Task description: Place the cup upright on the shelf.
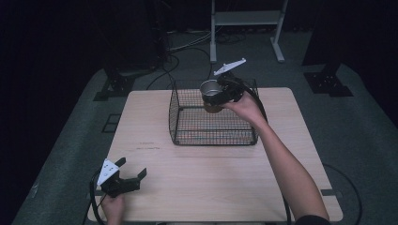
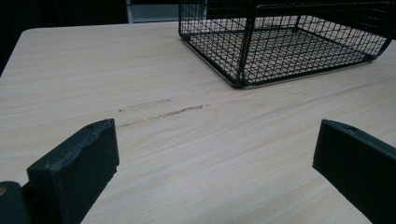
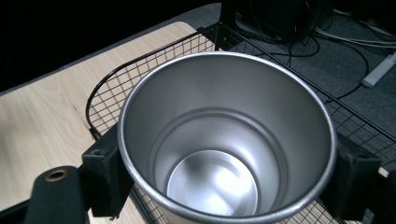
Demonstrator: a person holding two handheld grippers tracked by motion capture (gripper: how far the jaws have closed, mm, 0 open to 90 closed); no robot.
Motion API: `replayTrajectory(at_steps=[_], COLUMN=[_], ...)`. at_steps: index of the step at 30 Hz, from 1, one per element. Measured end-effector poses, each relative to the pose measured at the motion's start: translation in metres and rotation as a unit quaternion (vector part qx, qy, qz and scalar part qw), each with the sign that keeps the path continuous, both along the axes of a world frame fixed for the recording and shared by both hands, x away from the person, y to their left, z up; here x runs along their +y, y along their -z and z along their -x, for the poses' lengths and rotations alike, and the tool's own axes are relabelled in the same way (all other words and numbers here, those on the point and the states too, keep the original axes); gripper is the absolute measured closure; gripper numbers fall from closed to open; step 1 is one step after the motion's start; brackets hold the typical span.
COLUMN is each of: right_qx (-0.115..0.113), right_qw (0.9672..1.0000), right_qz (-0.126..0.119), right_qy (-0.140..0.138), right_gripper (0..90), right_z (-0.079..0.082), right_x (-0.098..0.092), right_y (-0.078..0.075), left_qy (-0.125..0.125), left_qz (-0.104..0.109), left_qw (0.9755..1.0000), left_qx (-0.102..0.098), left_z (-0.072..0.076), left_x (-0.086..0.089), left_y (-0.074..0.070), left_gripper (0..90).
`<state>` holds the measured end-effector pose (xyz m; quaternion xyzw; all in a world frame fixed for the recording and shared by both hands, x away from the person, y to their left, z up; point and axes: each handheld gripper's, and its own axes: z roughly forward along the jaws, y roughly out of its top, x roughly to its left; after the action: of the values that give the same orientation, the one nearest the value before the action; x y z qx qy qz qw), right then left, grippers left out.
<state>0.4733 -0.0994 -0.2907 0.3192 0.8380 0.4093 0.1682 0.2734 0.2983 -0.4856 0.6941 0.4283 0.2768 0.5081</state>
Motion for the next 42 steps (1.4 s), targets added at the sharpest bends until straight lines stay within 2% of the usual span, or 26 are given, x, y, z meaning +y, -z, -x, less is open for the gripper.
replayTrajectory(at_steps=[5, 6, 12, 16, 31, 34, 38, 42], right_qx=[0.006, 0.012, 0.029, 0.036, 0.055, 0.057, 0.067, 0.080], right_qw=[0.9999, 0.9998, 0.9995, 0.9993, 0.9981, 0.9980, 0.9971, 0.9958], right_qz=[-0.003, -0.003, -0.007, 0.000, -0.003, 0.000, -0.002, 0.007], right_qy=[0.008, 0.012, 0.012, 0.011, 0.026, 0.028, 0.036, 0.043], right_gripper=[17.8, 17.9, 17.8, 17.8, 17.7, 17.7, 17.6, 17.6], right_z=[-0.009, -0.015, -0.027, -0.033, -0.049, -0.052, -0.056, -0.060], right_x=[0.001, 0.002, 0.007, 0.011, 0.014, 0.015, 0.013, 0.013], right_y=[0.006, 0.012, 0.024, 0.032, 0.054, 0.062, 0.072, 0.083], left_qy=[0.000, -0.001, 0.001, 0.001, 0.000, 0.001, 0.001, 0.001], left_qz=[0.000, 0.004, 0.000, 0.000, 0.003, 0.001, 0.002, 0.001], left_qw=[1.0000, 1.0000, 1.0000, 1.0000, 1.0000, 1.0000, 1.0000, 1.0000], left_qx=[0.000, 0.000, 0.002, 0.002, 0.000, 0.000, -0.001, 0.000], left_z=[0.000, 0.000, 0.000, 0.000, 0.000, 0.000, 0.000, 0.001], left_x=[0.000, 0.000, 0.000, 0.000, 0.000, 0.000, 0.000, 0.000], left_y=[0.000, 0.000, 0.000, 0.000, 0.000, 0.000, 0.000, 0.000], left_gripper=[0.0, 0.0, 0.0, 0.0, 0.0, 0.0, 0.0, 0.0])
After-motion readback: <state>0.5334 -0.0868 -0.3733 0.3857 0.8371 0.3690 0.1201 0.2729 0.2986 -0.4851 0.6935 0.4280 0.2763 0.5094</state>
